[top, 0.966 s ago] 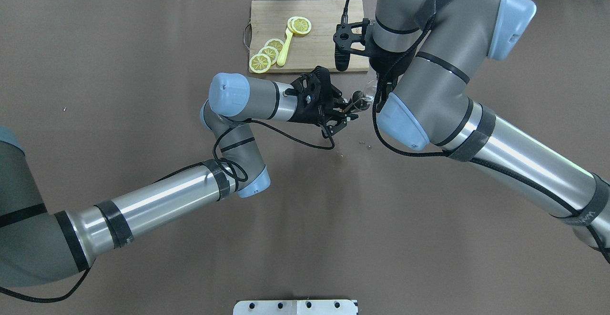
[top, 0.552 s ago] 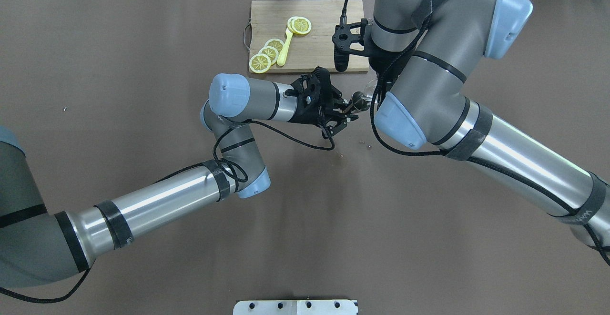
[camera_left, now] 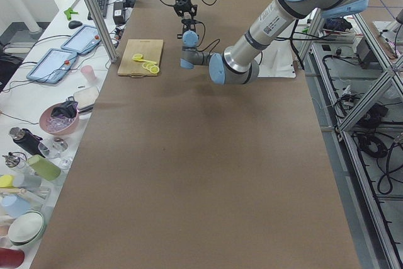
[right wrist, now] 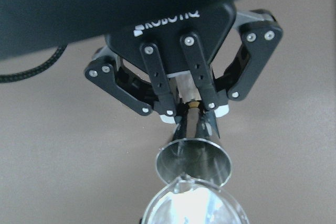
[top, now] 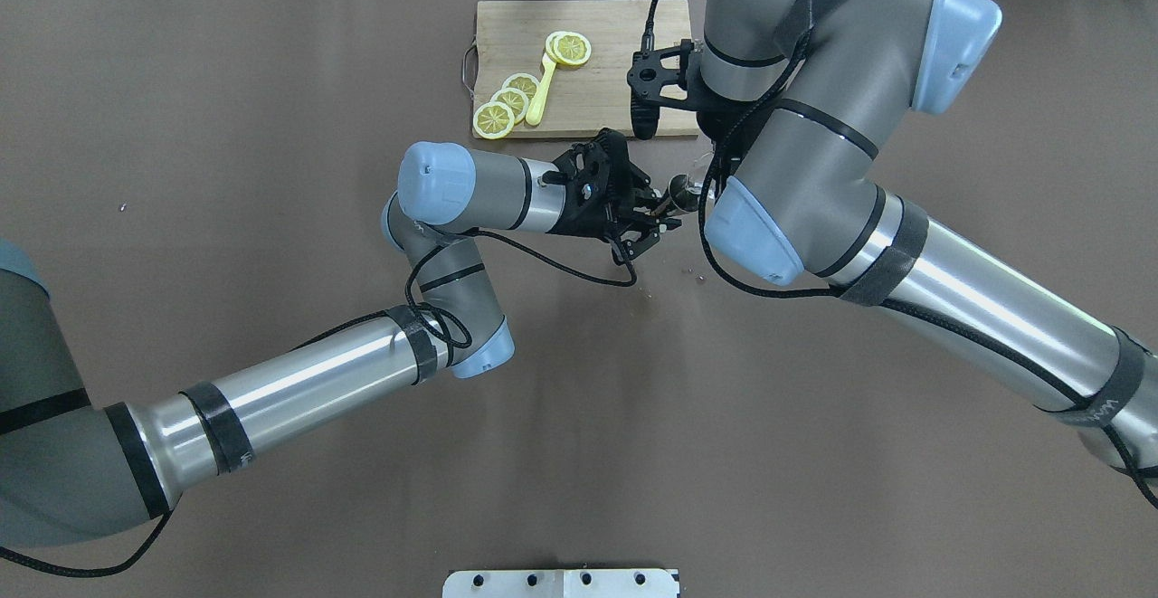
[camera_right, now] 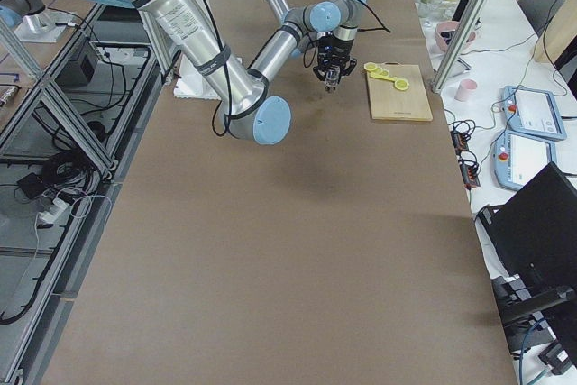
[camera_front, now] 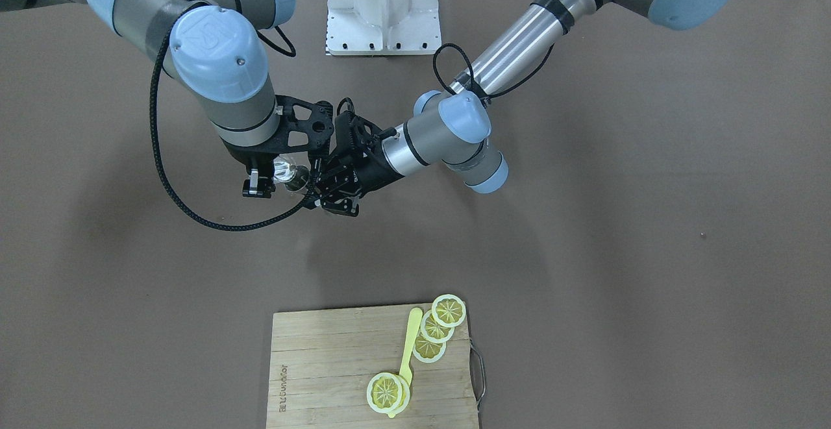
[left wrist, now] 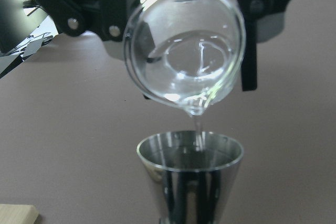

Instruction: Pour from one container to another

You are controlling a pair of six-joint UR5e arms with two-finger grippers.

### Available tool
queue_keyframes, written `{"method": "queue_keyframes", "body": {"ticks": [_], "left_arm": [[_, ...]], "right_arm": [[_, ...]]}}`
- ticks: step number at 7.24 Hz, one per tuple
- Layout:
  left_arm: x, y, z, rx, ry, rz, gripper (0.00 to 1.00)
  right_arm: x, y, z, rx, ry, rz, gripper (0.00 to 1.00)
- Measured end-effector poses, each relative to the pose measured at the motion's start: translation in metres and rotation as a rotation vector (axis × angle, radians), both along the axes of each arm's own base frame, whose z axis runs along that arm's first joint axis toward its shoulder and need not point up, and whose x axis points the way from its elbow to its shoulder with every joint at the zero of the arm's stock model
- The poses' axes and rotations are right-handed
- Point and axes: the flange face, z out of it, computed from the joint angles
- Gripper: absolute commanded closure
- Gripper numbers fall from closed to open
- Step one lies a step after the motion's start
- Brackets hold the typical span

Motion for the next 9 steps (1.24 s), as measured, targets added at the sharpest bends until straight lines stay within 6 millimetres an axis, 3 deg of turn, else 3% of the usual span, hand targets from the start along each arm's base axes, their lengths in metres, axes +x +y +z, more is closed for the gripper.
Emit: {"method": "queue_keyframes", "body": {"ticks": [5,9], "left_arm": [[0.000,0.000,-0.001,0.000,0.002,-0.004,1.00],[0.000,0.000,-0.001,0.001,0.003,-0.004,1.00]], "right_arm": [[0.013,0.000,-0.008,0.026,-0.020,0.016,1.00],[0.037,-0.002,0.002,0.078,-0.087,0.056,1.00]]}}
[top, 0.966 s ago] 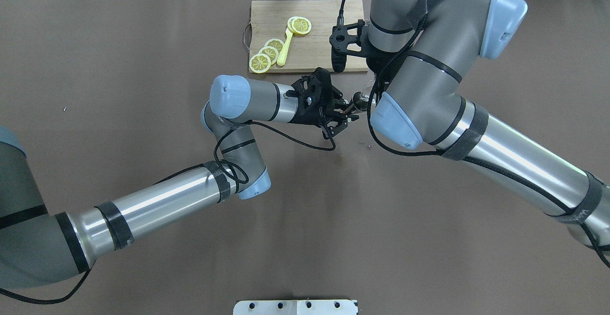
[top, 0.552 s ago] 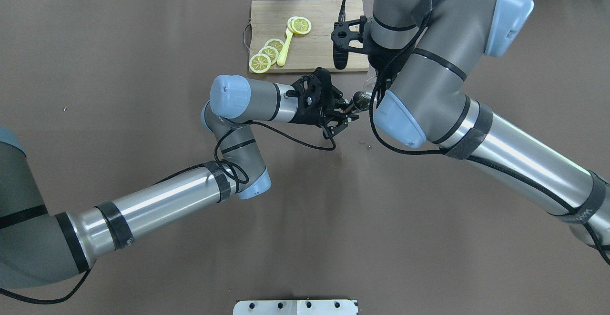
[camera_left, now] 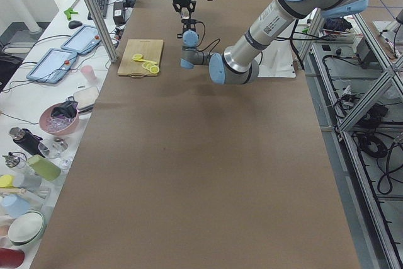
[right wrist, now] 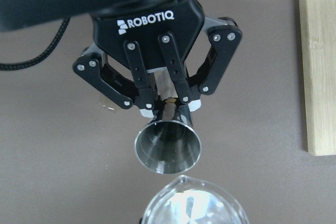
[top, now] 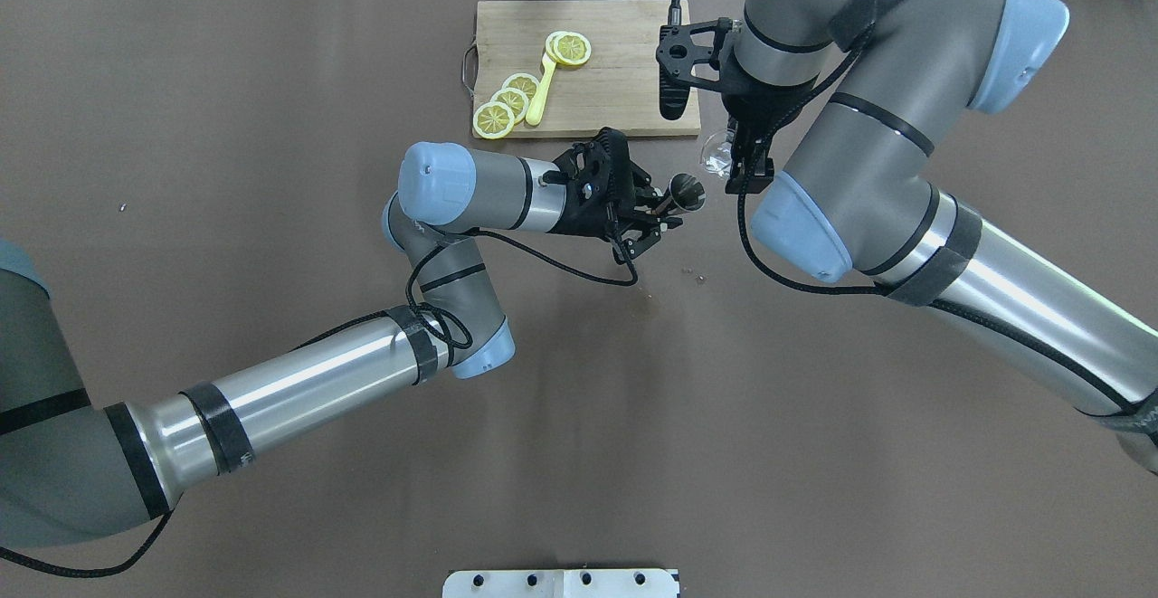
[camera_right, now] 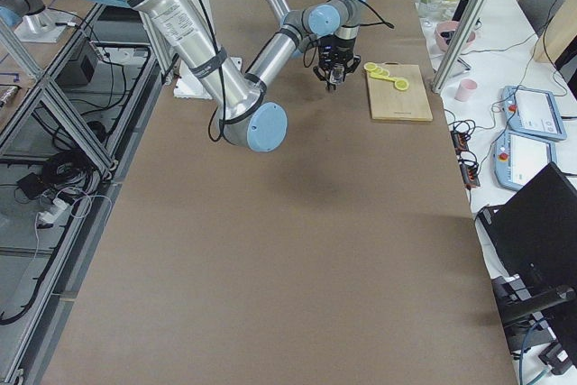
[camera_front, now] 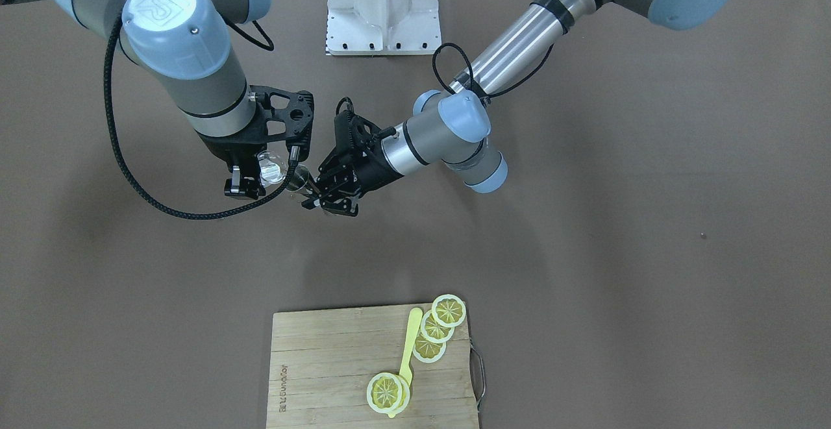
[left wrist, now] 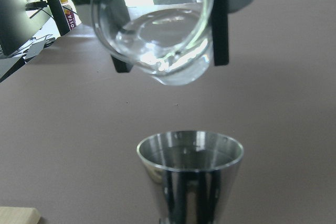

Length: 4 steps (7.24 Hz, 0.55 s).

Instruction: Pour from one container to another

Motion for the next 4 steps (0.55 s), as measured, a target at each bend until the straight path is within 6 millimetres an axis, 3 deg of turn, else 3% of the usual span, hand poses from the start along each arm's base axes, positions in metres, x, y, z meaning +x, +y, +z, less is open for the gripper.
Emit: {"method": "queue_keyframes", "body": {"ticks": [2,4], "left_arm": [[0.000,0.000,-0.001,0.001,0.001,0.000,1.00],[-0.001,0.000,-0.002,0.003,0.004,0.000,1.00]], "right_arm": [[0.025,0.006,0.011,0.023,-0.052,0.048,1.00],[0.057,0.017,0.035,0.030,-0.115,0.108,1.00]]}}
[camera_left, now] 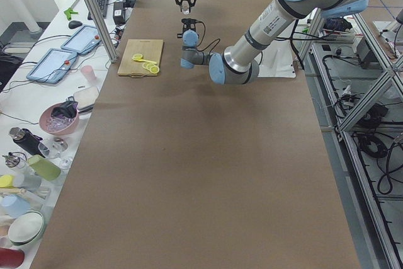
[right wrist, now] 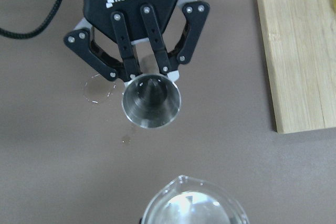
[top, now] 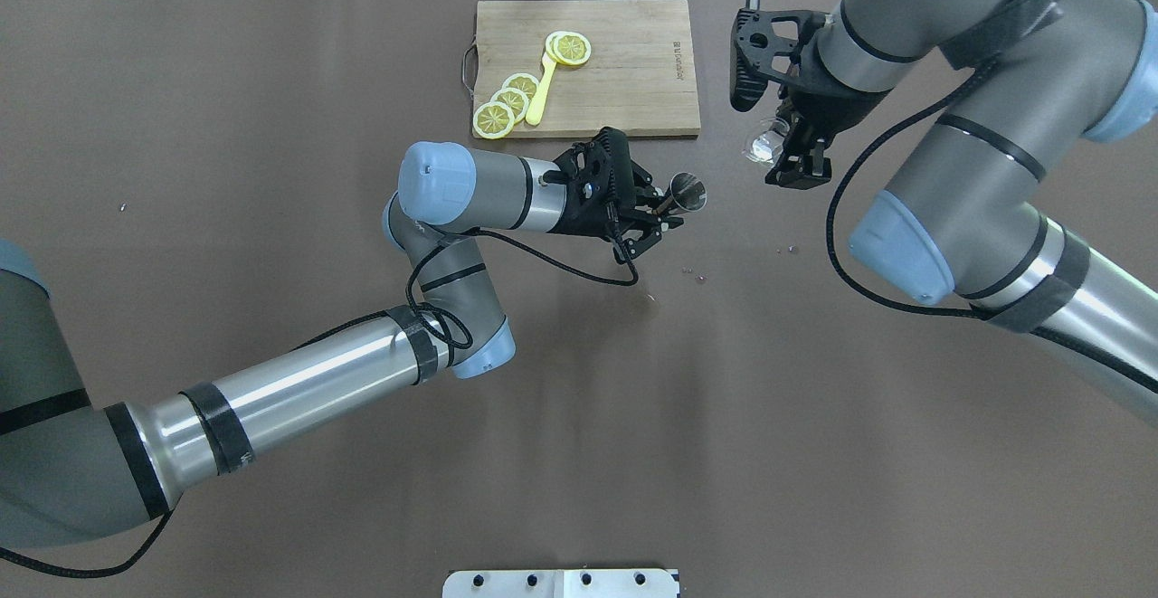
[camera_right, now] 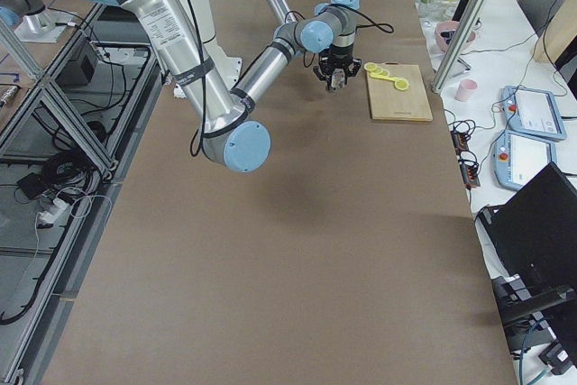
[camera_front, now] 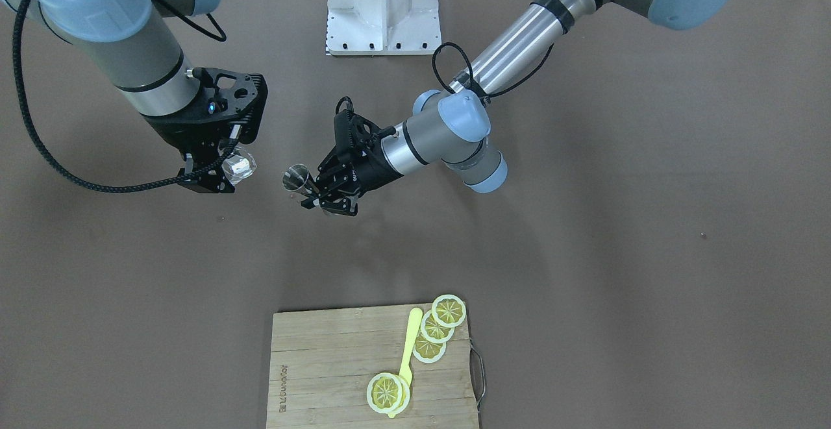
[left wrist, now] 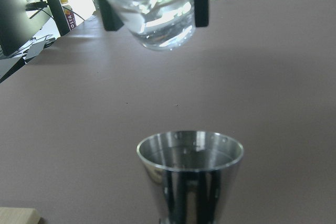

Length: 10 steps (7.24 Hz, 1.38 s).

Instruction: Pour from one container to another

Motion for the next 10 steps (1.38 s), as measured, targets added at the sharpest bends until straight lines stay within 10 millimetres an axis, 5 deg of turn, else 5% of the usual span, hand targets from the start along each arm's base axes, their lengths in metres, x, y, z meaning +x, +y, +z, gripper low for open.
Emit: {"method": "queue_keyframes", "body": {"ticks": [2,5,10], "left_arm": [[-0.004,0.001,-0.002,0.005,0.010,-0.004,1.00],[-0.020,0.006,0.010,0.009,0.028,-0.024,1.00],[-0.074,0.027,0.068,-0.002,0.049,-0.053,1.00]], "right_arm": [[0.043,-0.005,0.040,-0.028,-0.059,0.055,1.00],[0.106,0.007,0.140,-0.085,-0.175,0.205,1.00],[0.183,0.036,0.310,-0.095,-0.392,0.446,1.00]]}}
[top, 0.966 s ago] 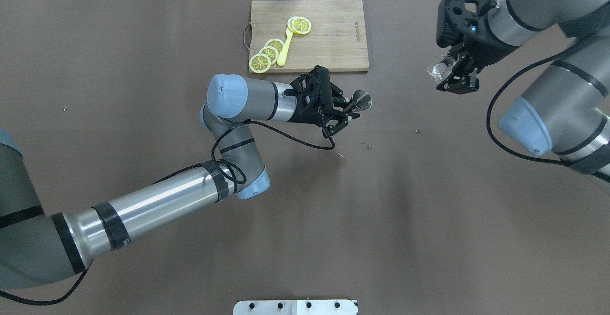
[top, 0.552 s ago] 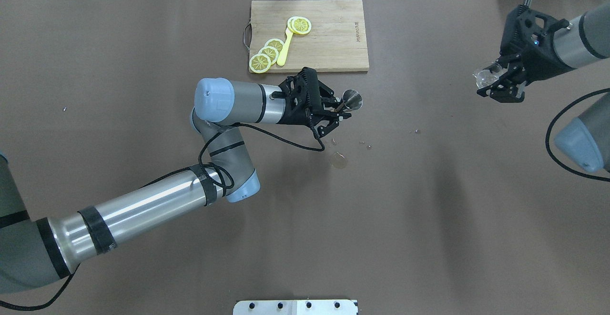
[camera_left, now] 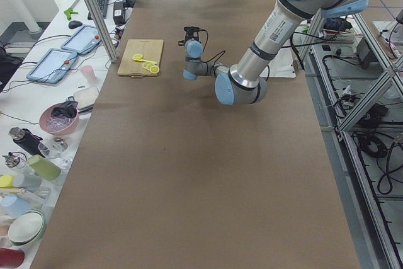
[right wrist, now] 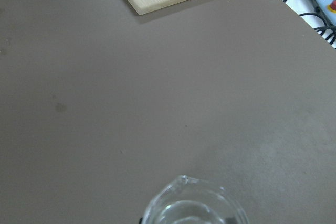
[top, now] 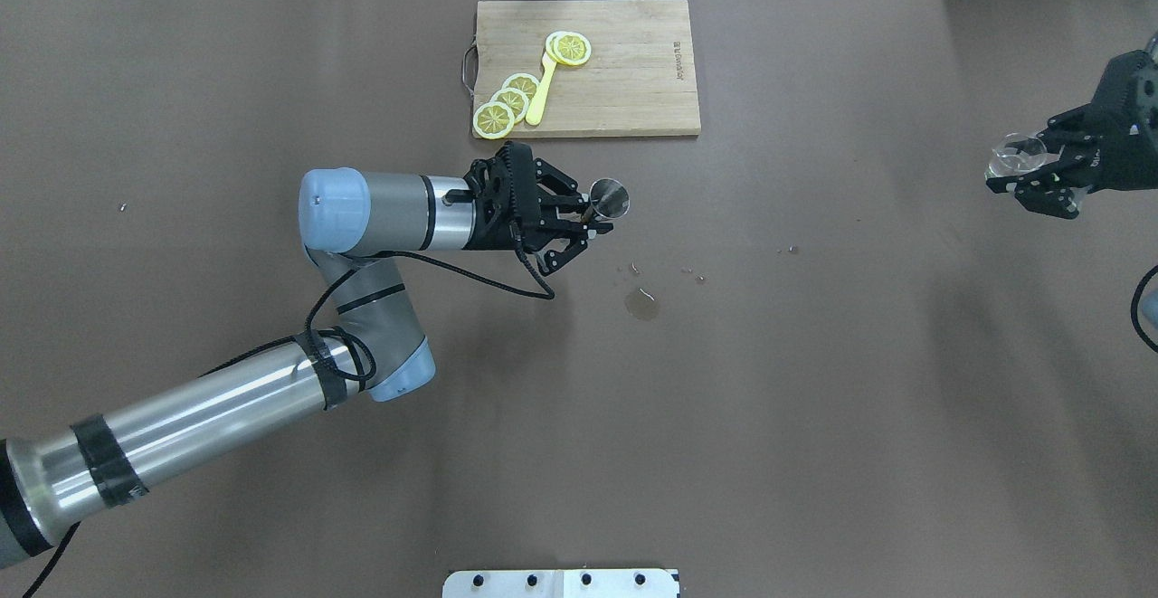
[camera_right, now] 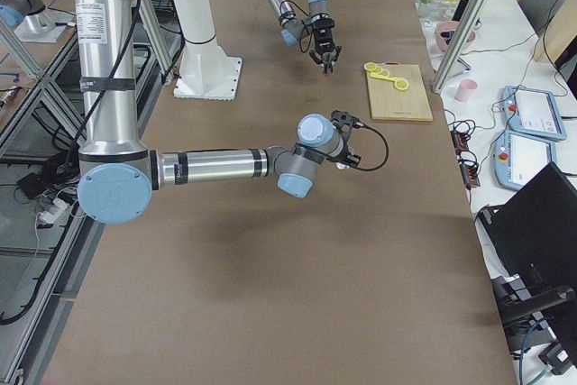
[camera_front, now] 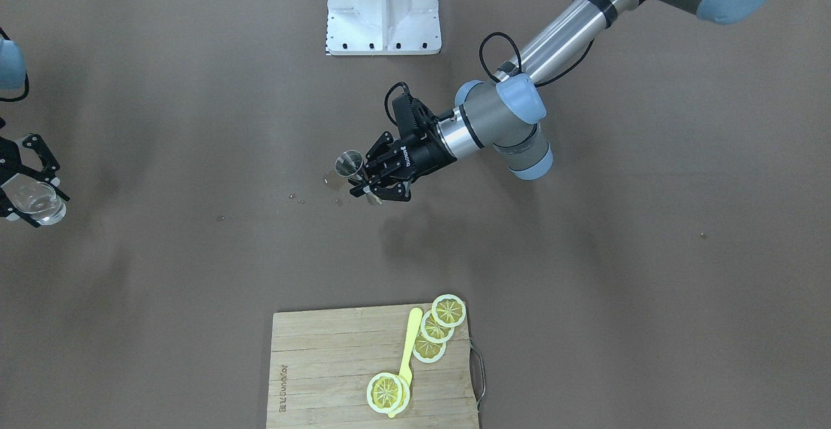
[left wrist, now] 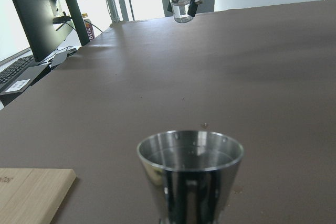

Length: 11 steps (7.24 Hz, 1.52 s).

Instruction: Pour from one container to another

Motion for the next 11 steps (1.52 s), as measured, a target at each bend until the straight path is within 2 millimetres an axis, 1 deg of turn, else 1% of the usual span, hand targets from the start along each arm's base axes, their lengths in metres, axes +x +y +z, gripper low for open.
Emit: {"method": "queue_keyframes", "body": {"ticks": [1,2,3,6,7,8,9,10,11], "left_arm": [[-0.014,0.008,0.014,-0.001,0.005,-0.005,1.00],[-0.030,0.015,0.027,-0.002,0.010,-0.013,1.00],[-0.046,0.025,0.041,-0.002,0.017,-0.019,1.00],[-0.107,0.061,0.091,-0.040,0.072,-0.058,1.00],[-0.129,0.076,0.106,-0.058,0.084,-0.078,1.00],[-0.152,0.095,0.125,-0.083,0.090,-0.112,1.00],[-0.170,0.115,0.145,-0.112,0.093,-0.151,1.00],[-0.184,0.133,0.164,-0.150,0.098,-0.199,1.00],[-0.195,0.146,0.180,-0.194,0.101,-0.256,1.00]], "right_arm": [[0.010,0.009,0.031,0.011,-0.028,0.044,1.00],[0.016,0.015,0.053,0.002,-0.068,0.079,1.00],[0.018,0.018,0.067,-0.004,-0.093,0.102,1.00],[0.023,0.019,0.097,0.023,-0.121,0.161,1.00],[0.024,0.019,0.102,0.022,-0.130,0.174,1.00],[0.025,0.021,0.107,0.020,-0.141,0.183,1.00],[0.025,0.022,0.115,0.019,-0.155,0.193,1.00],[0.025,0.023,0.124,0.011,-0.170,0.205,1.00],[0.024,0.022,0.127,-0.006,-0.187,0.214,1.00]]}}
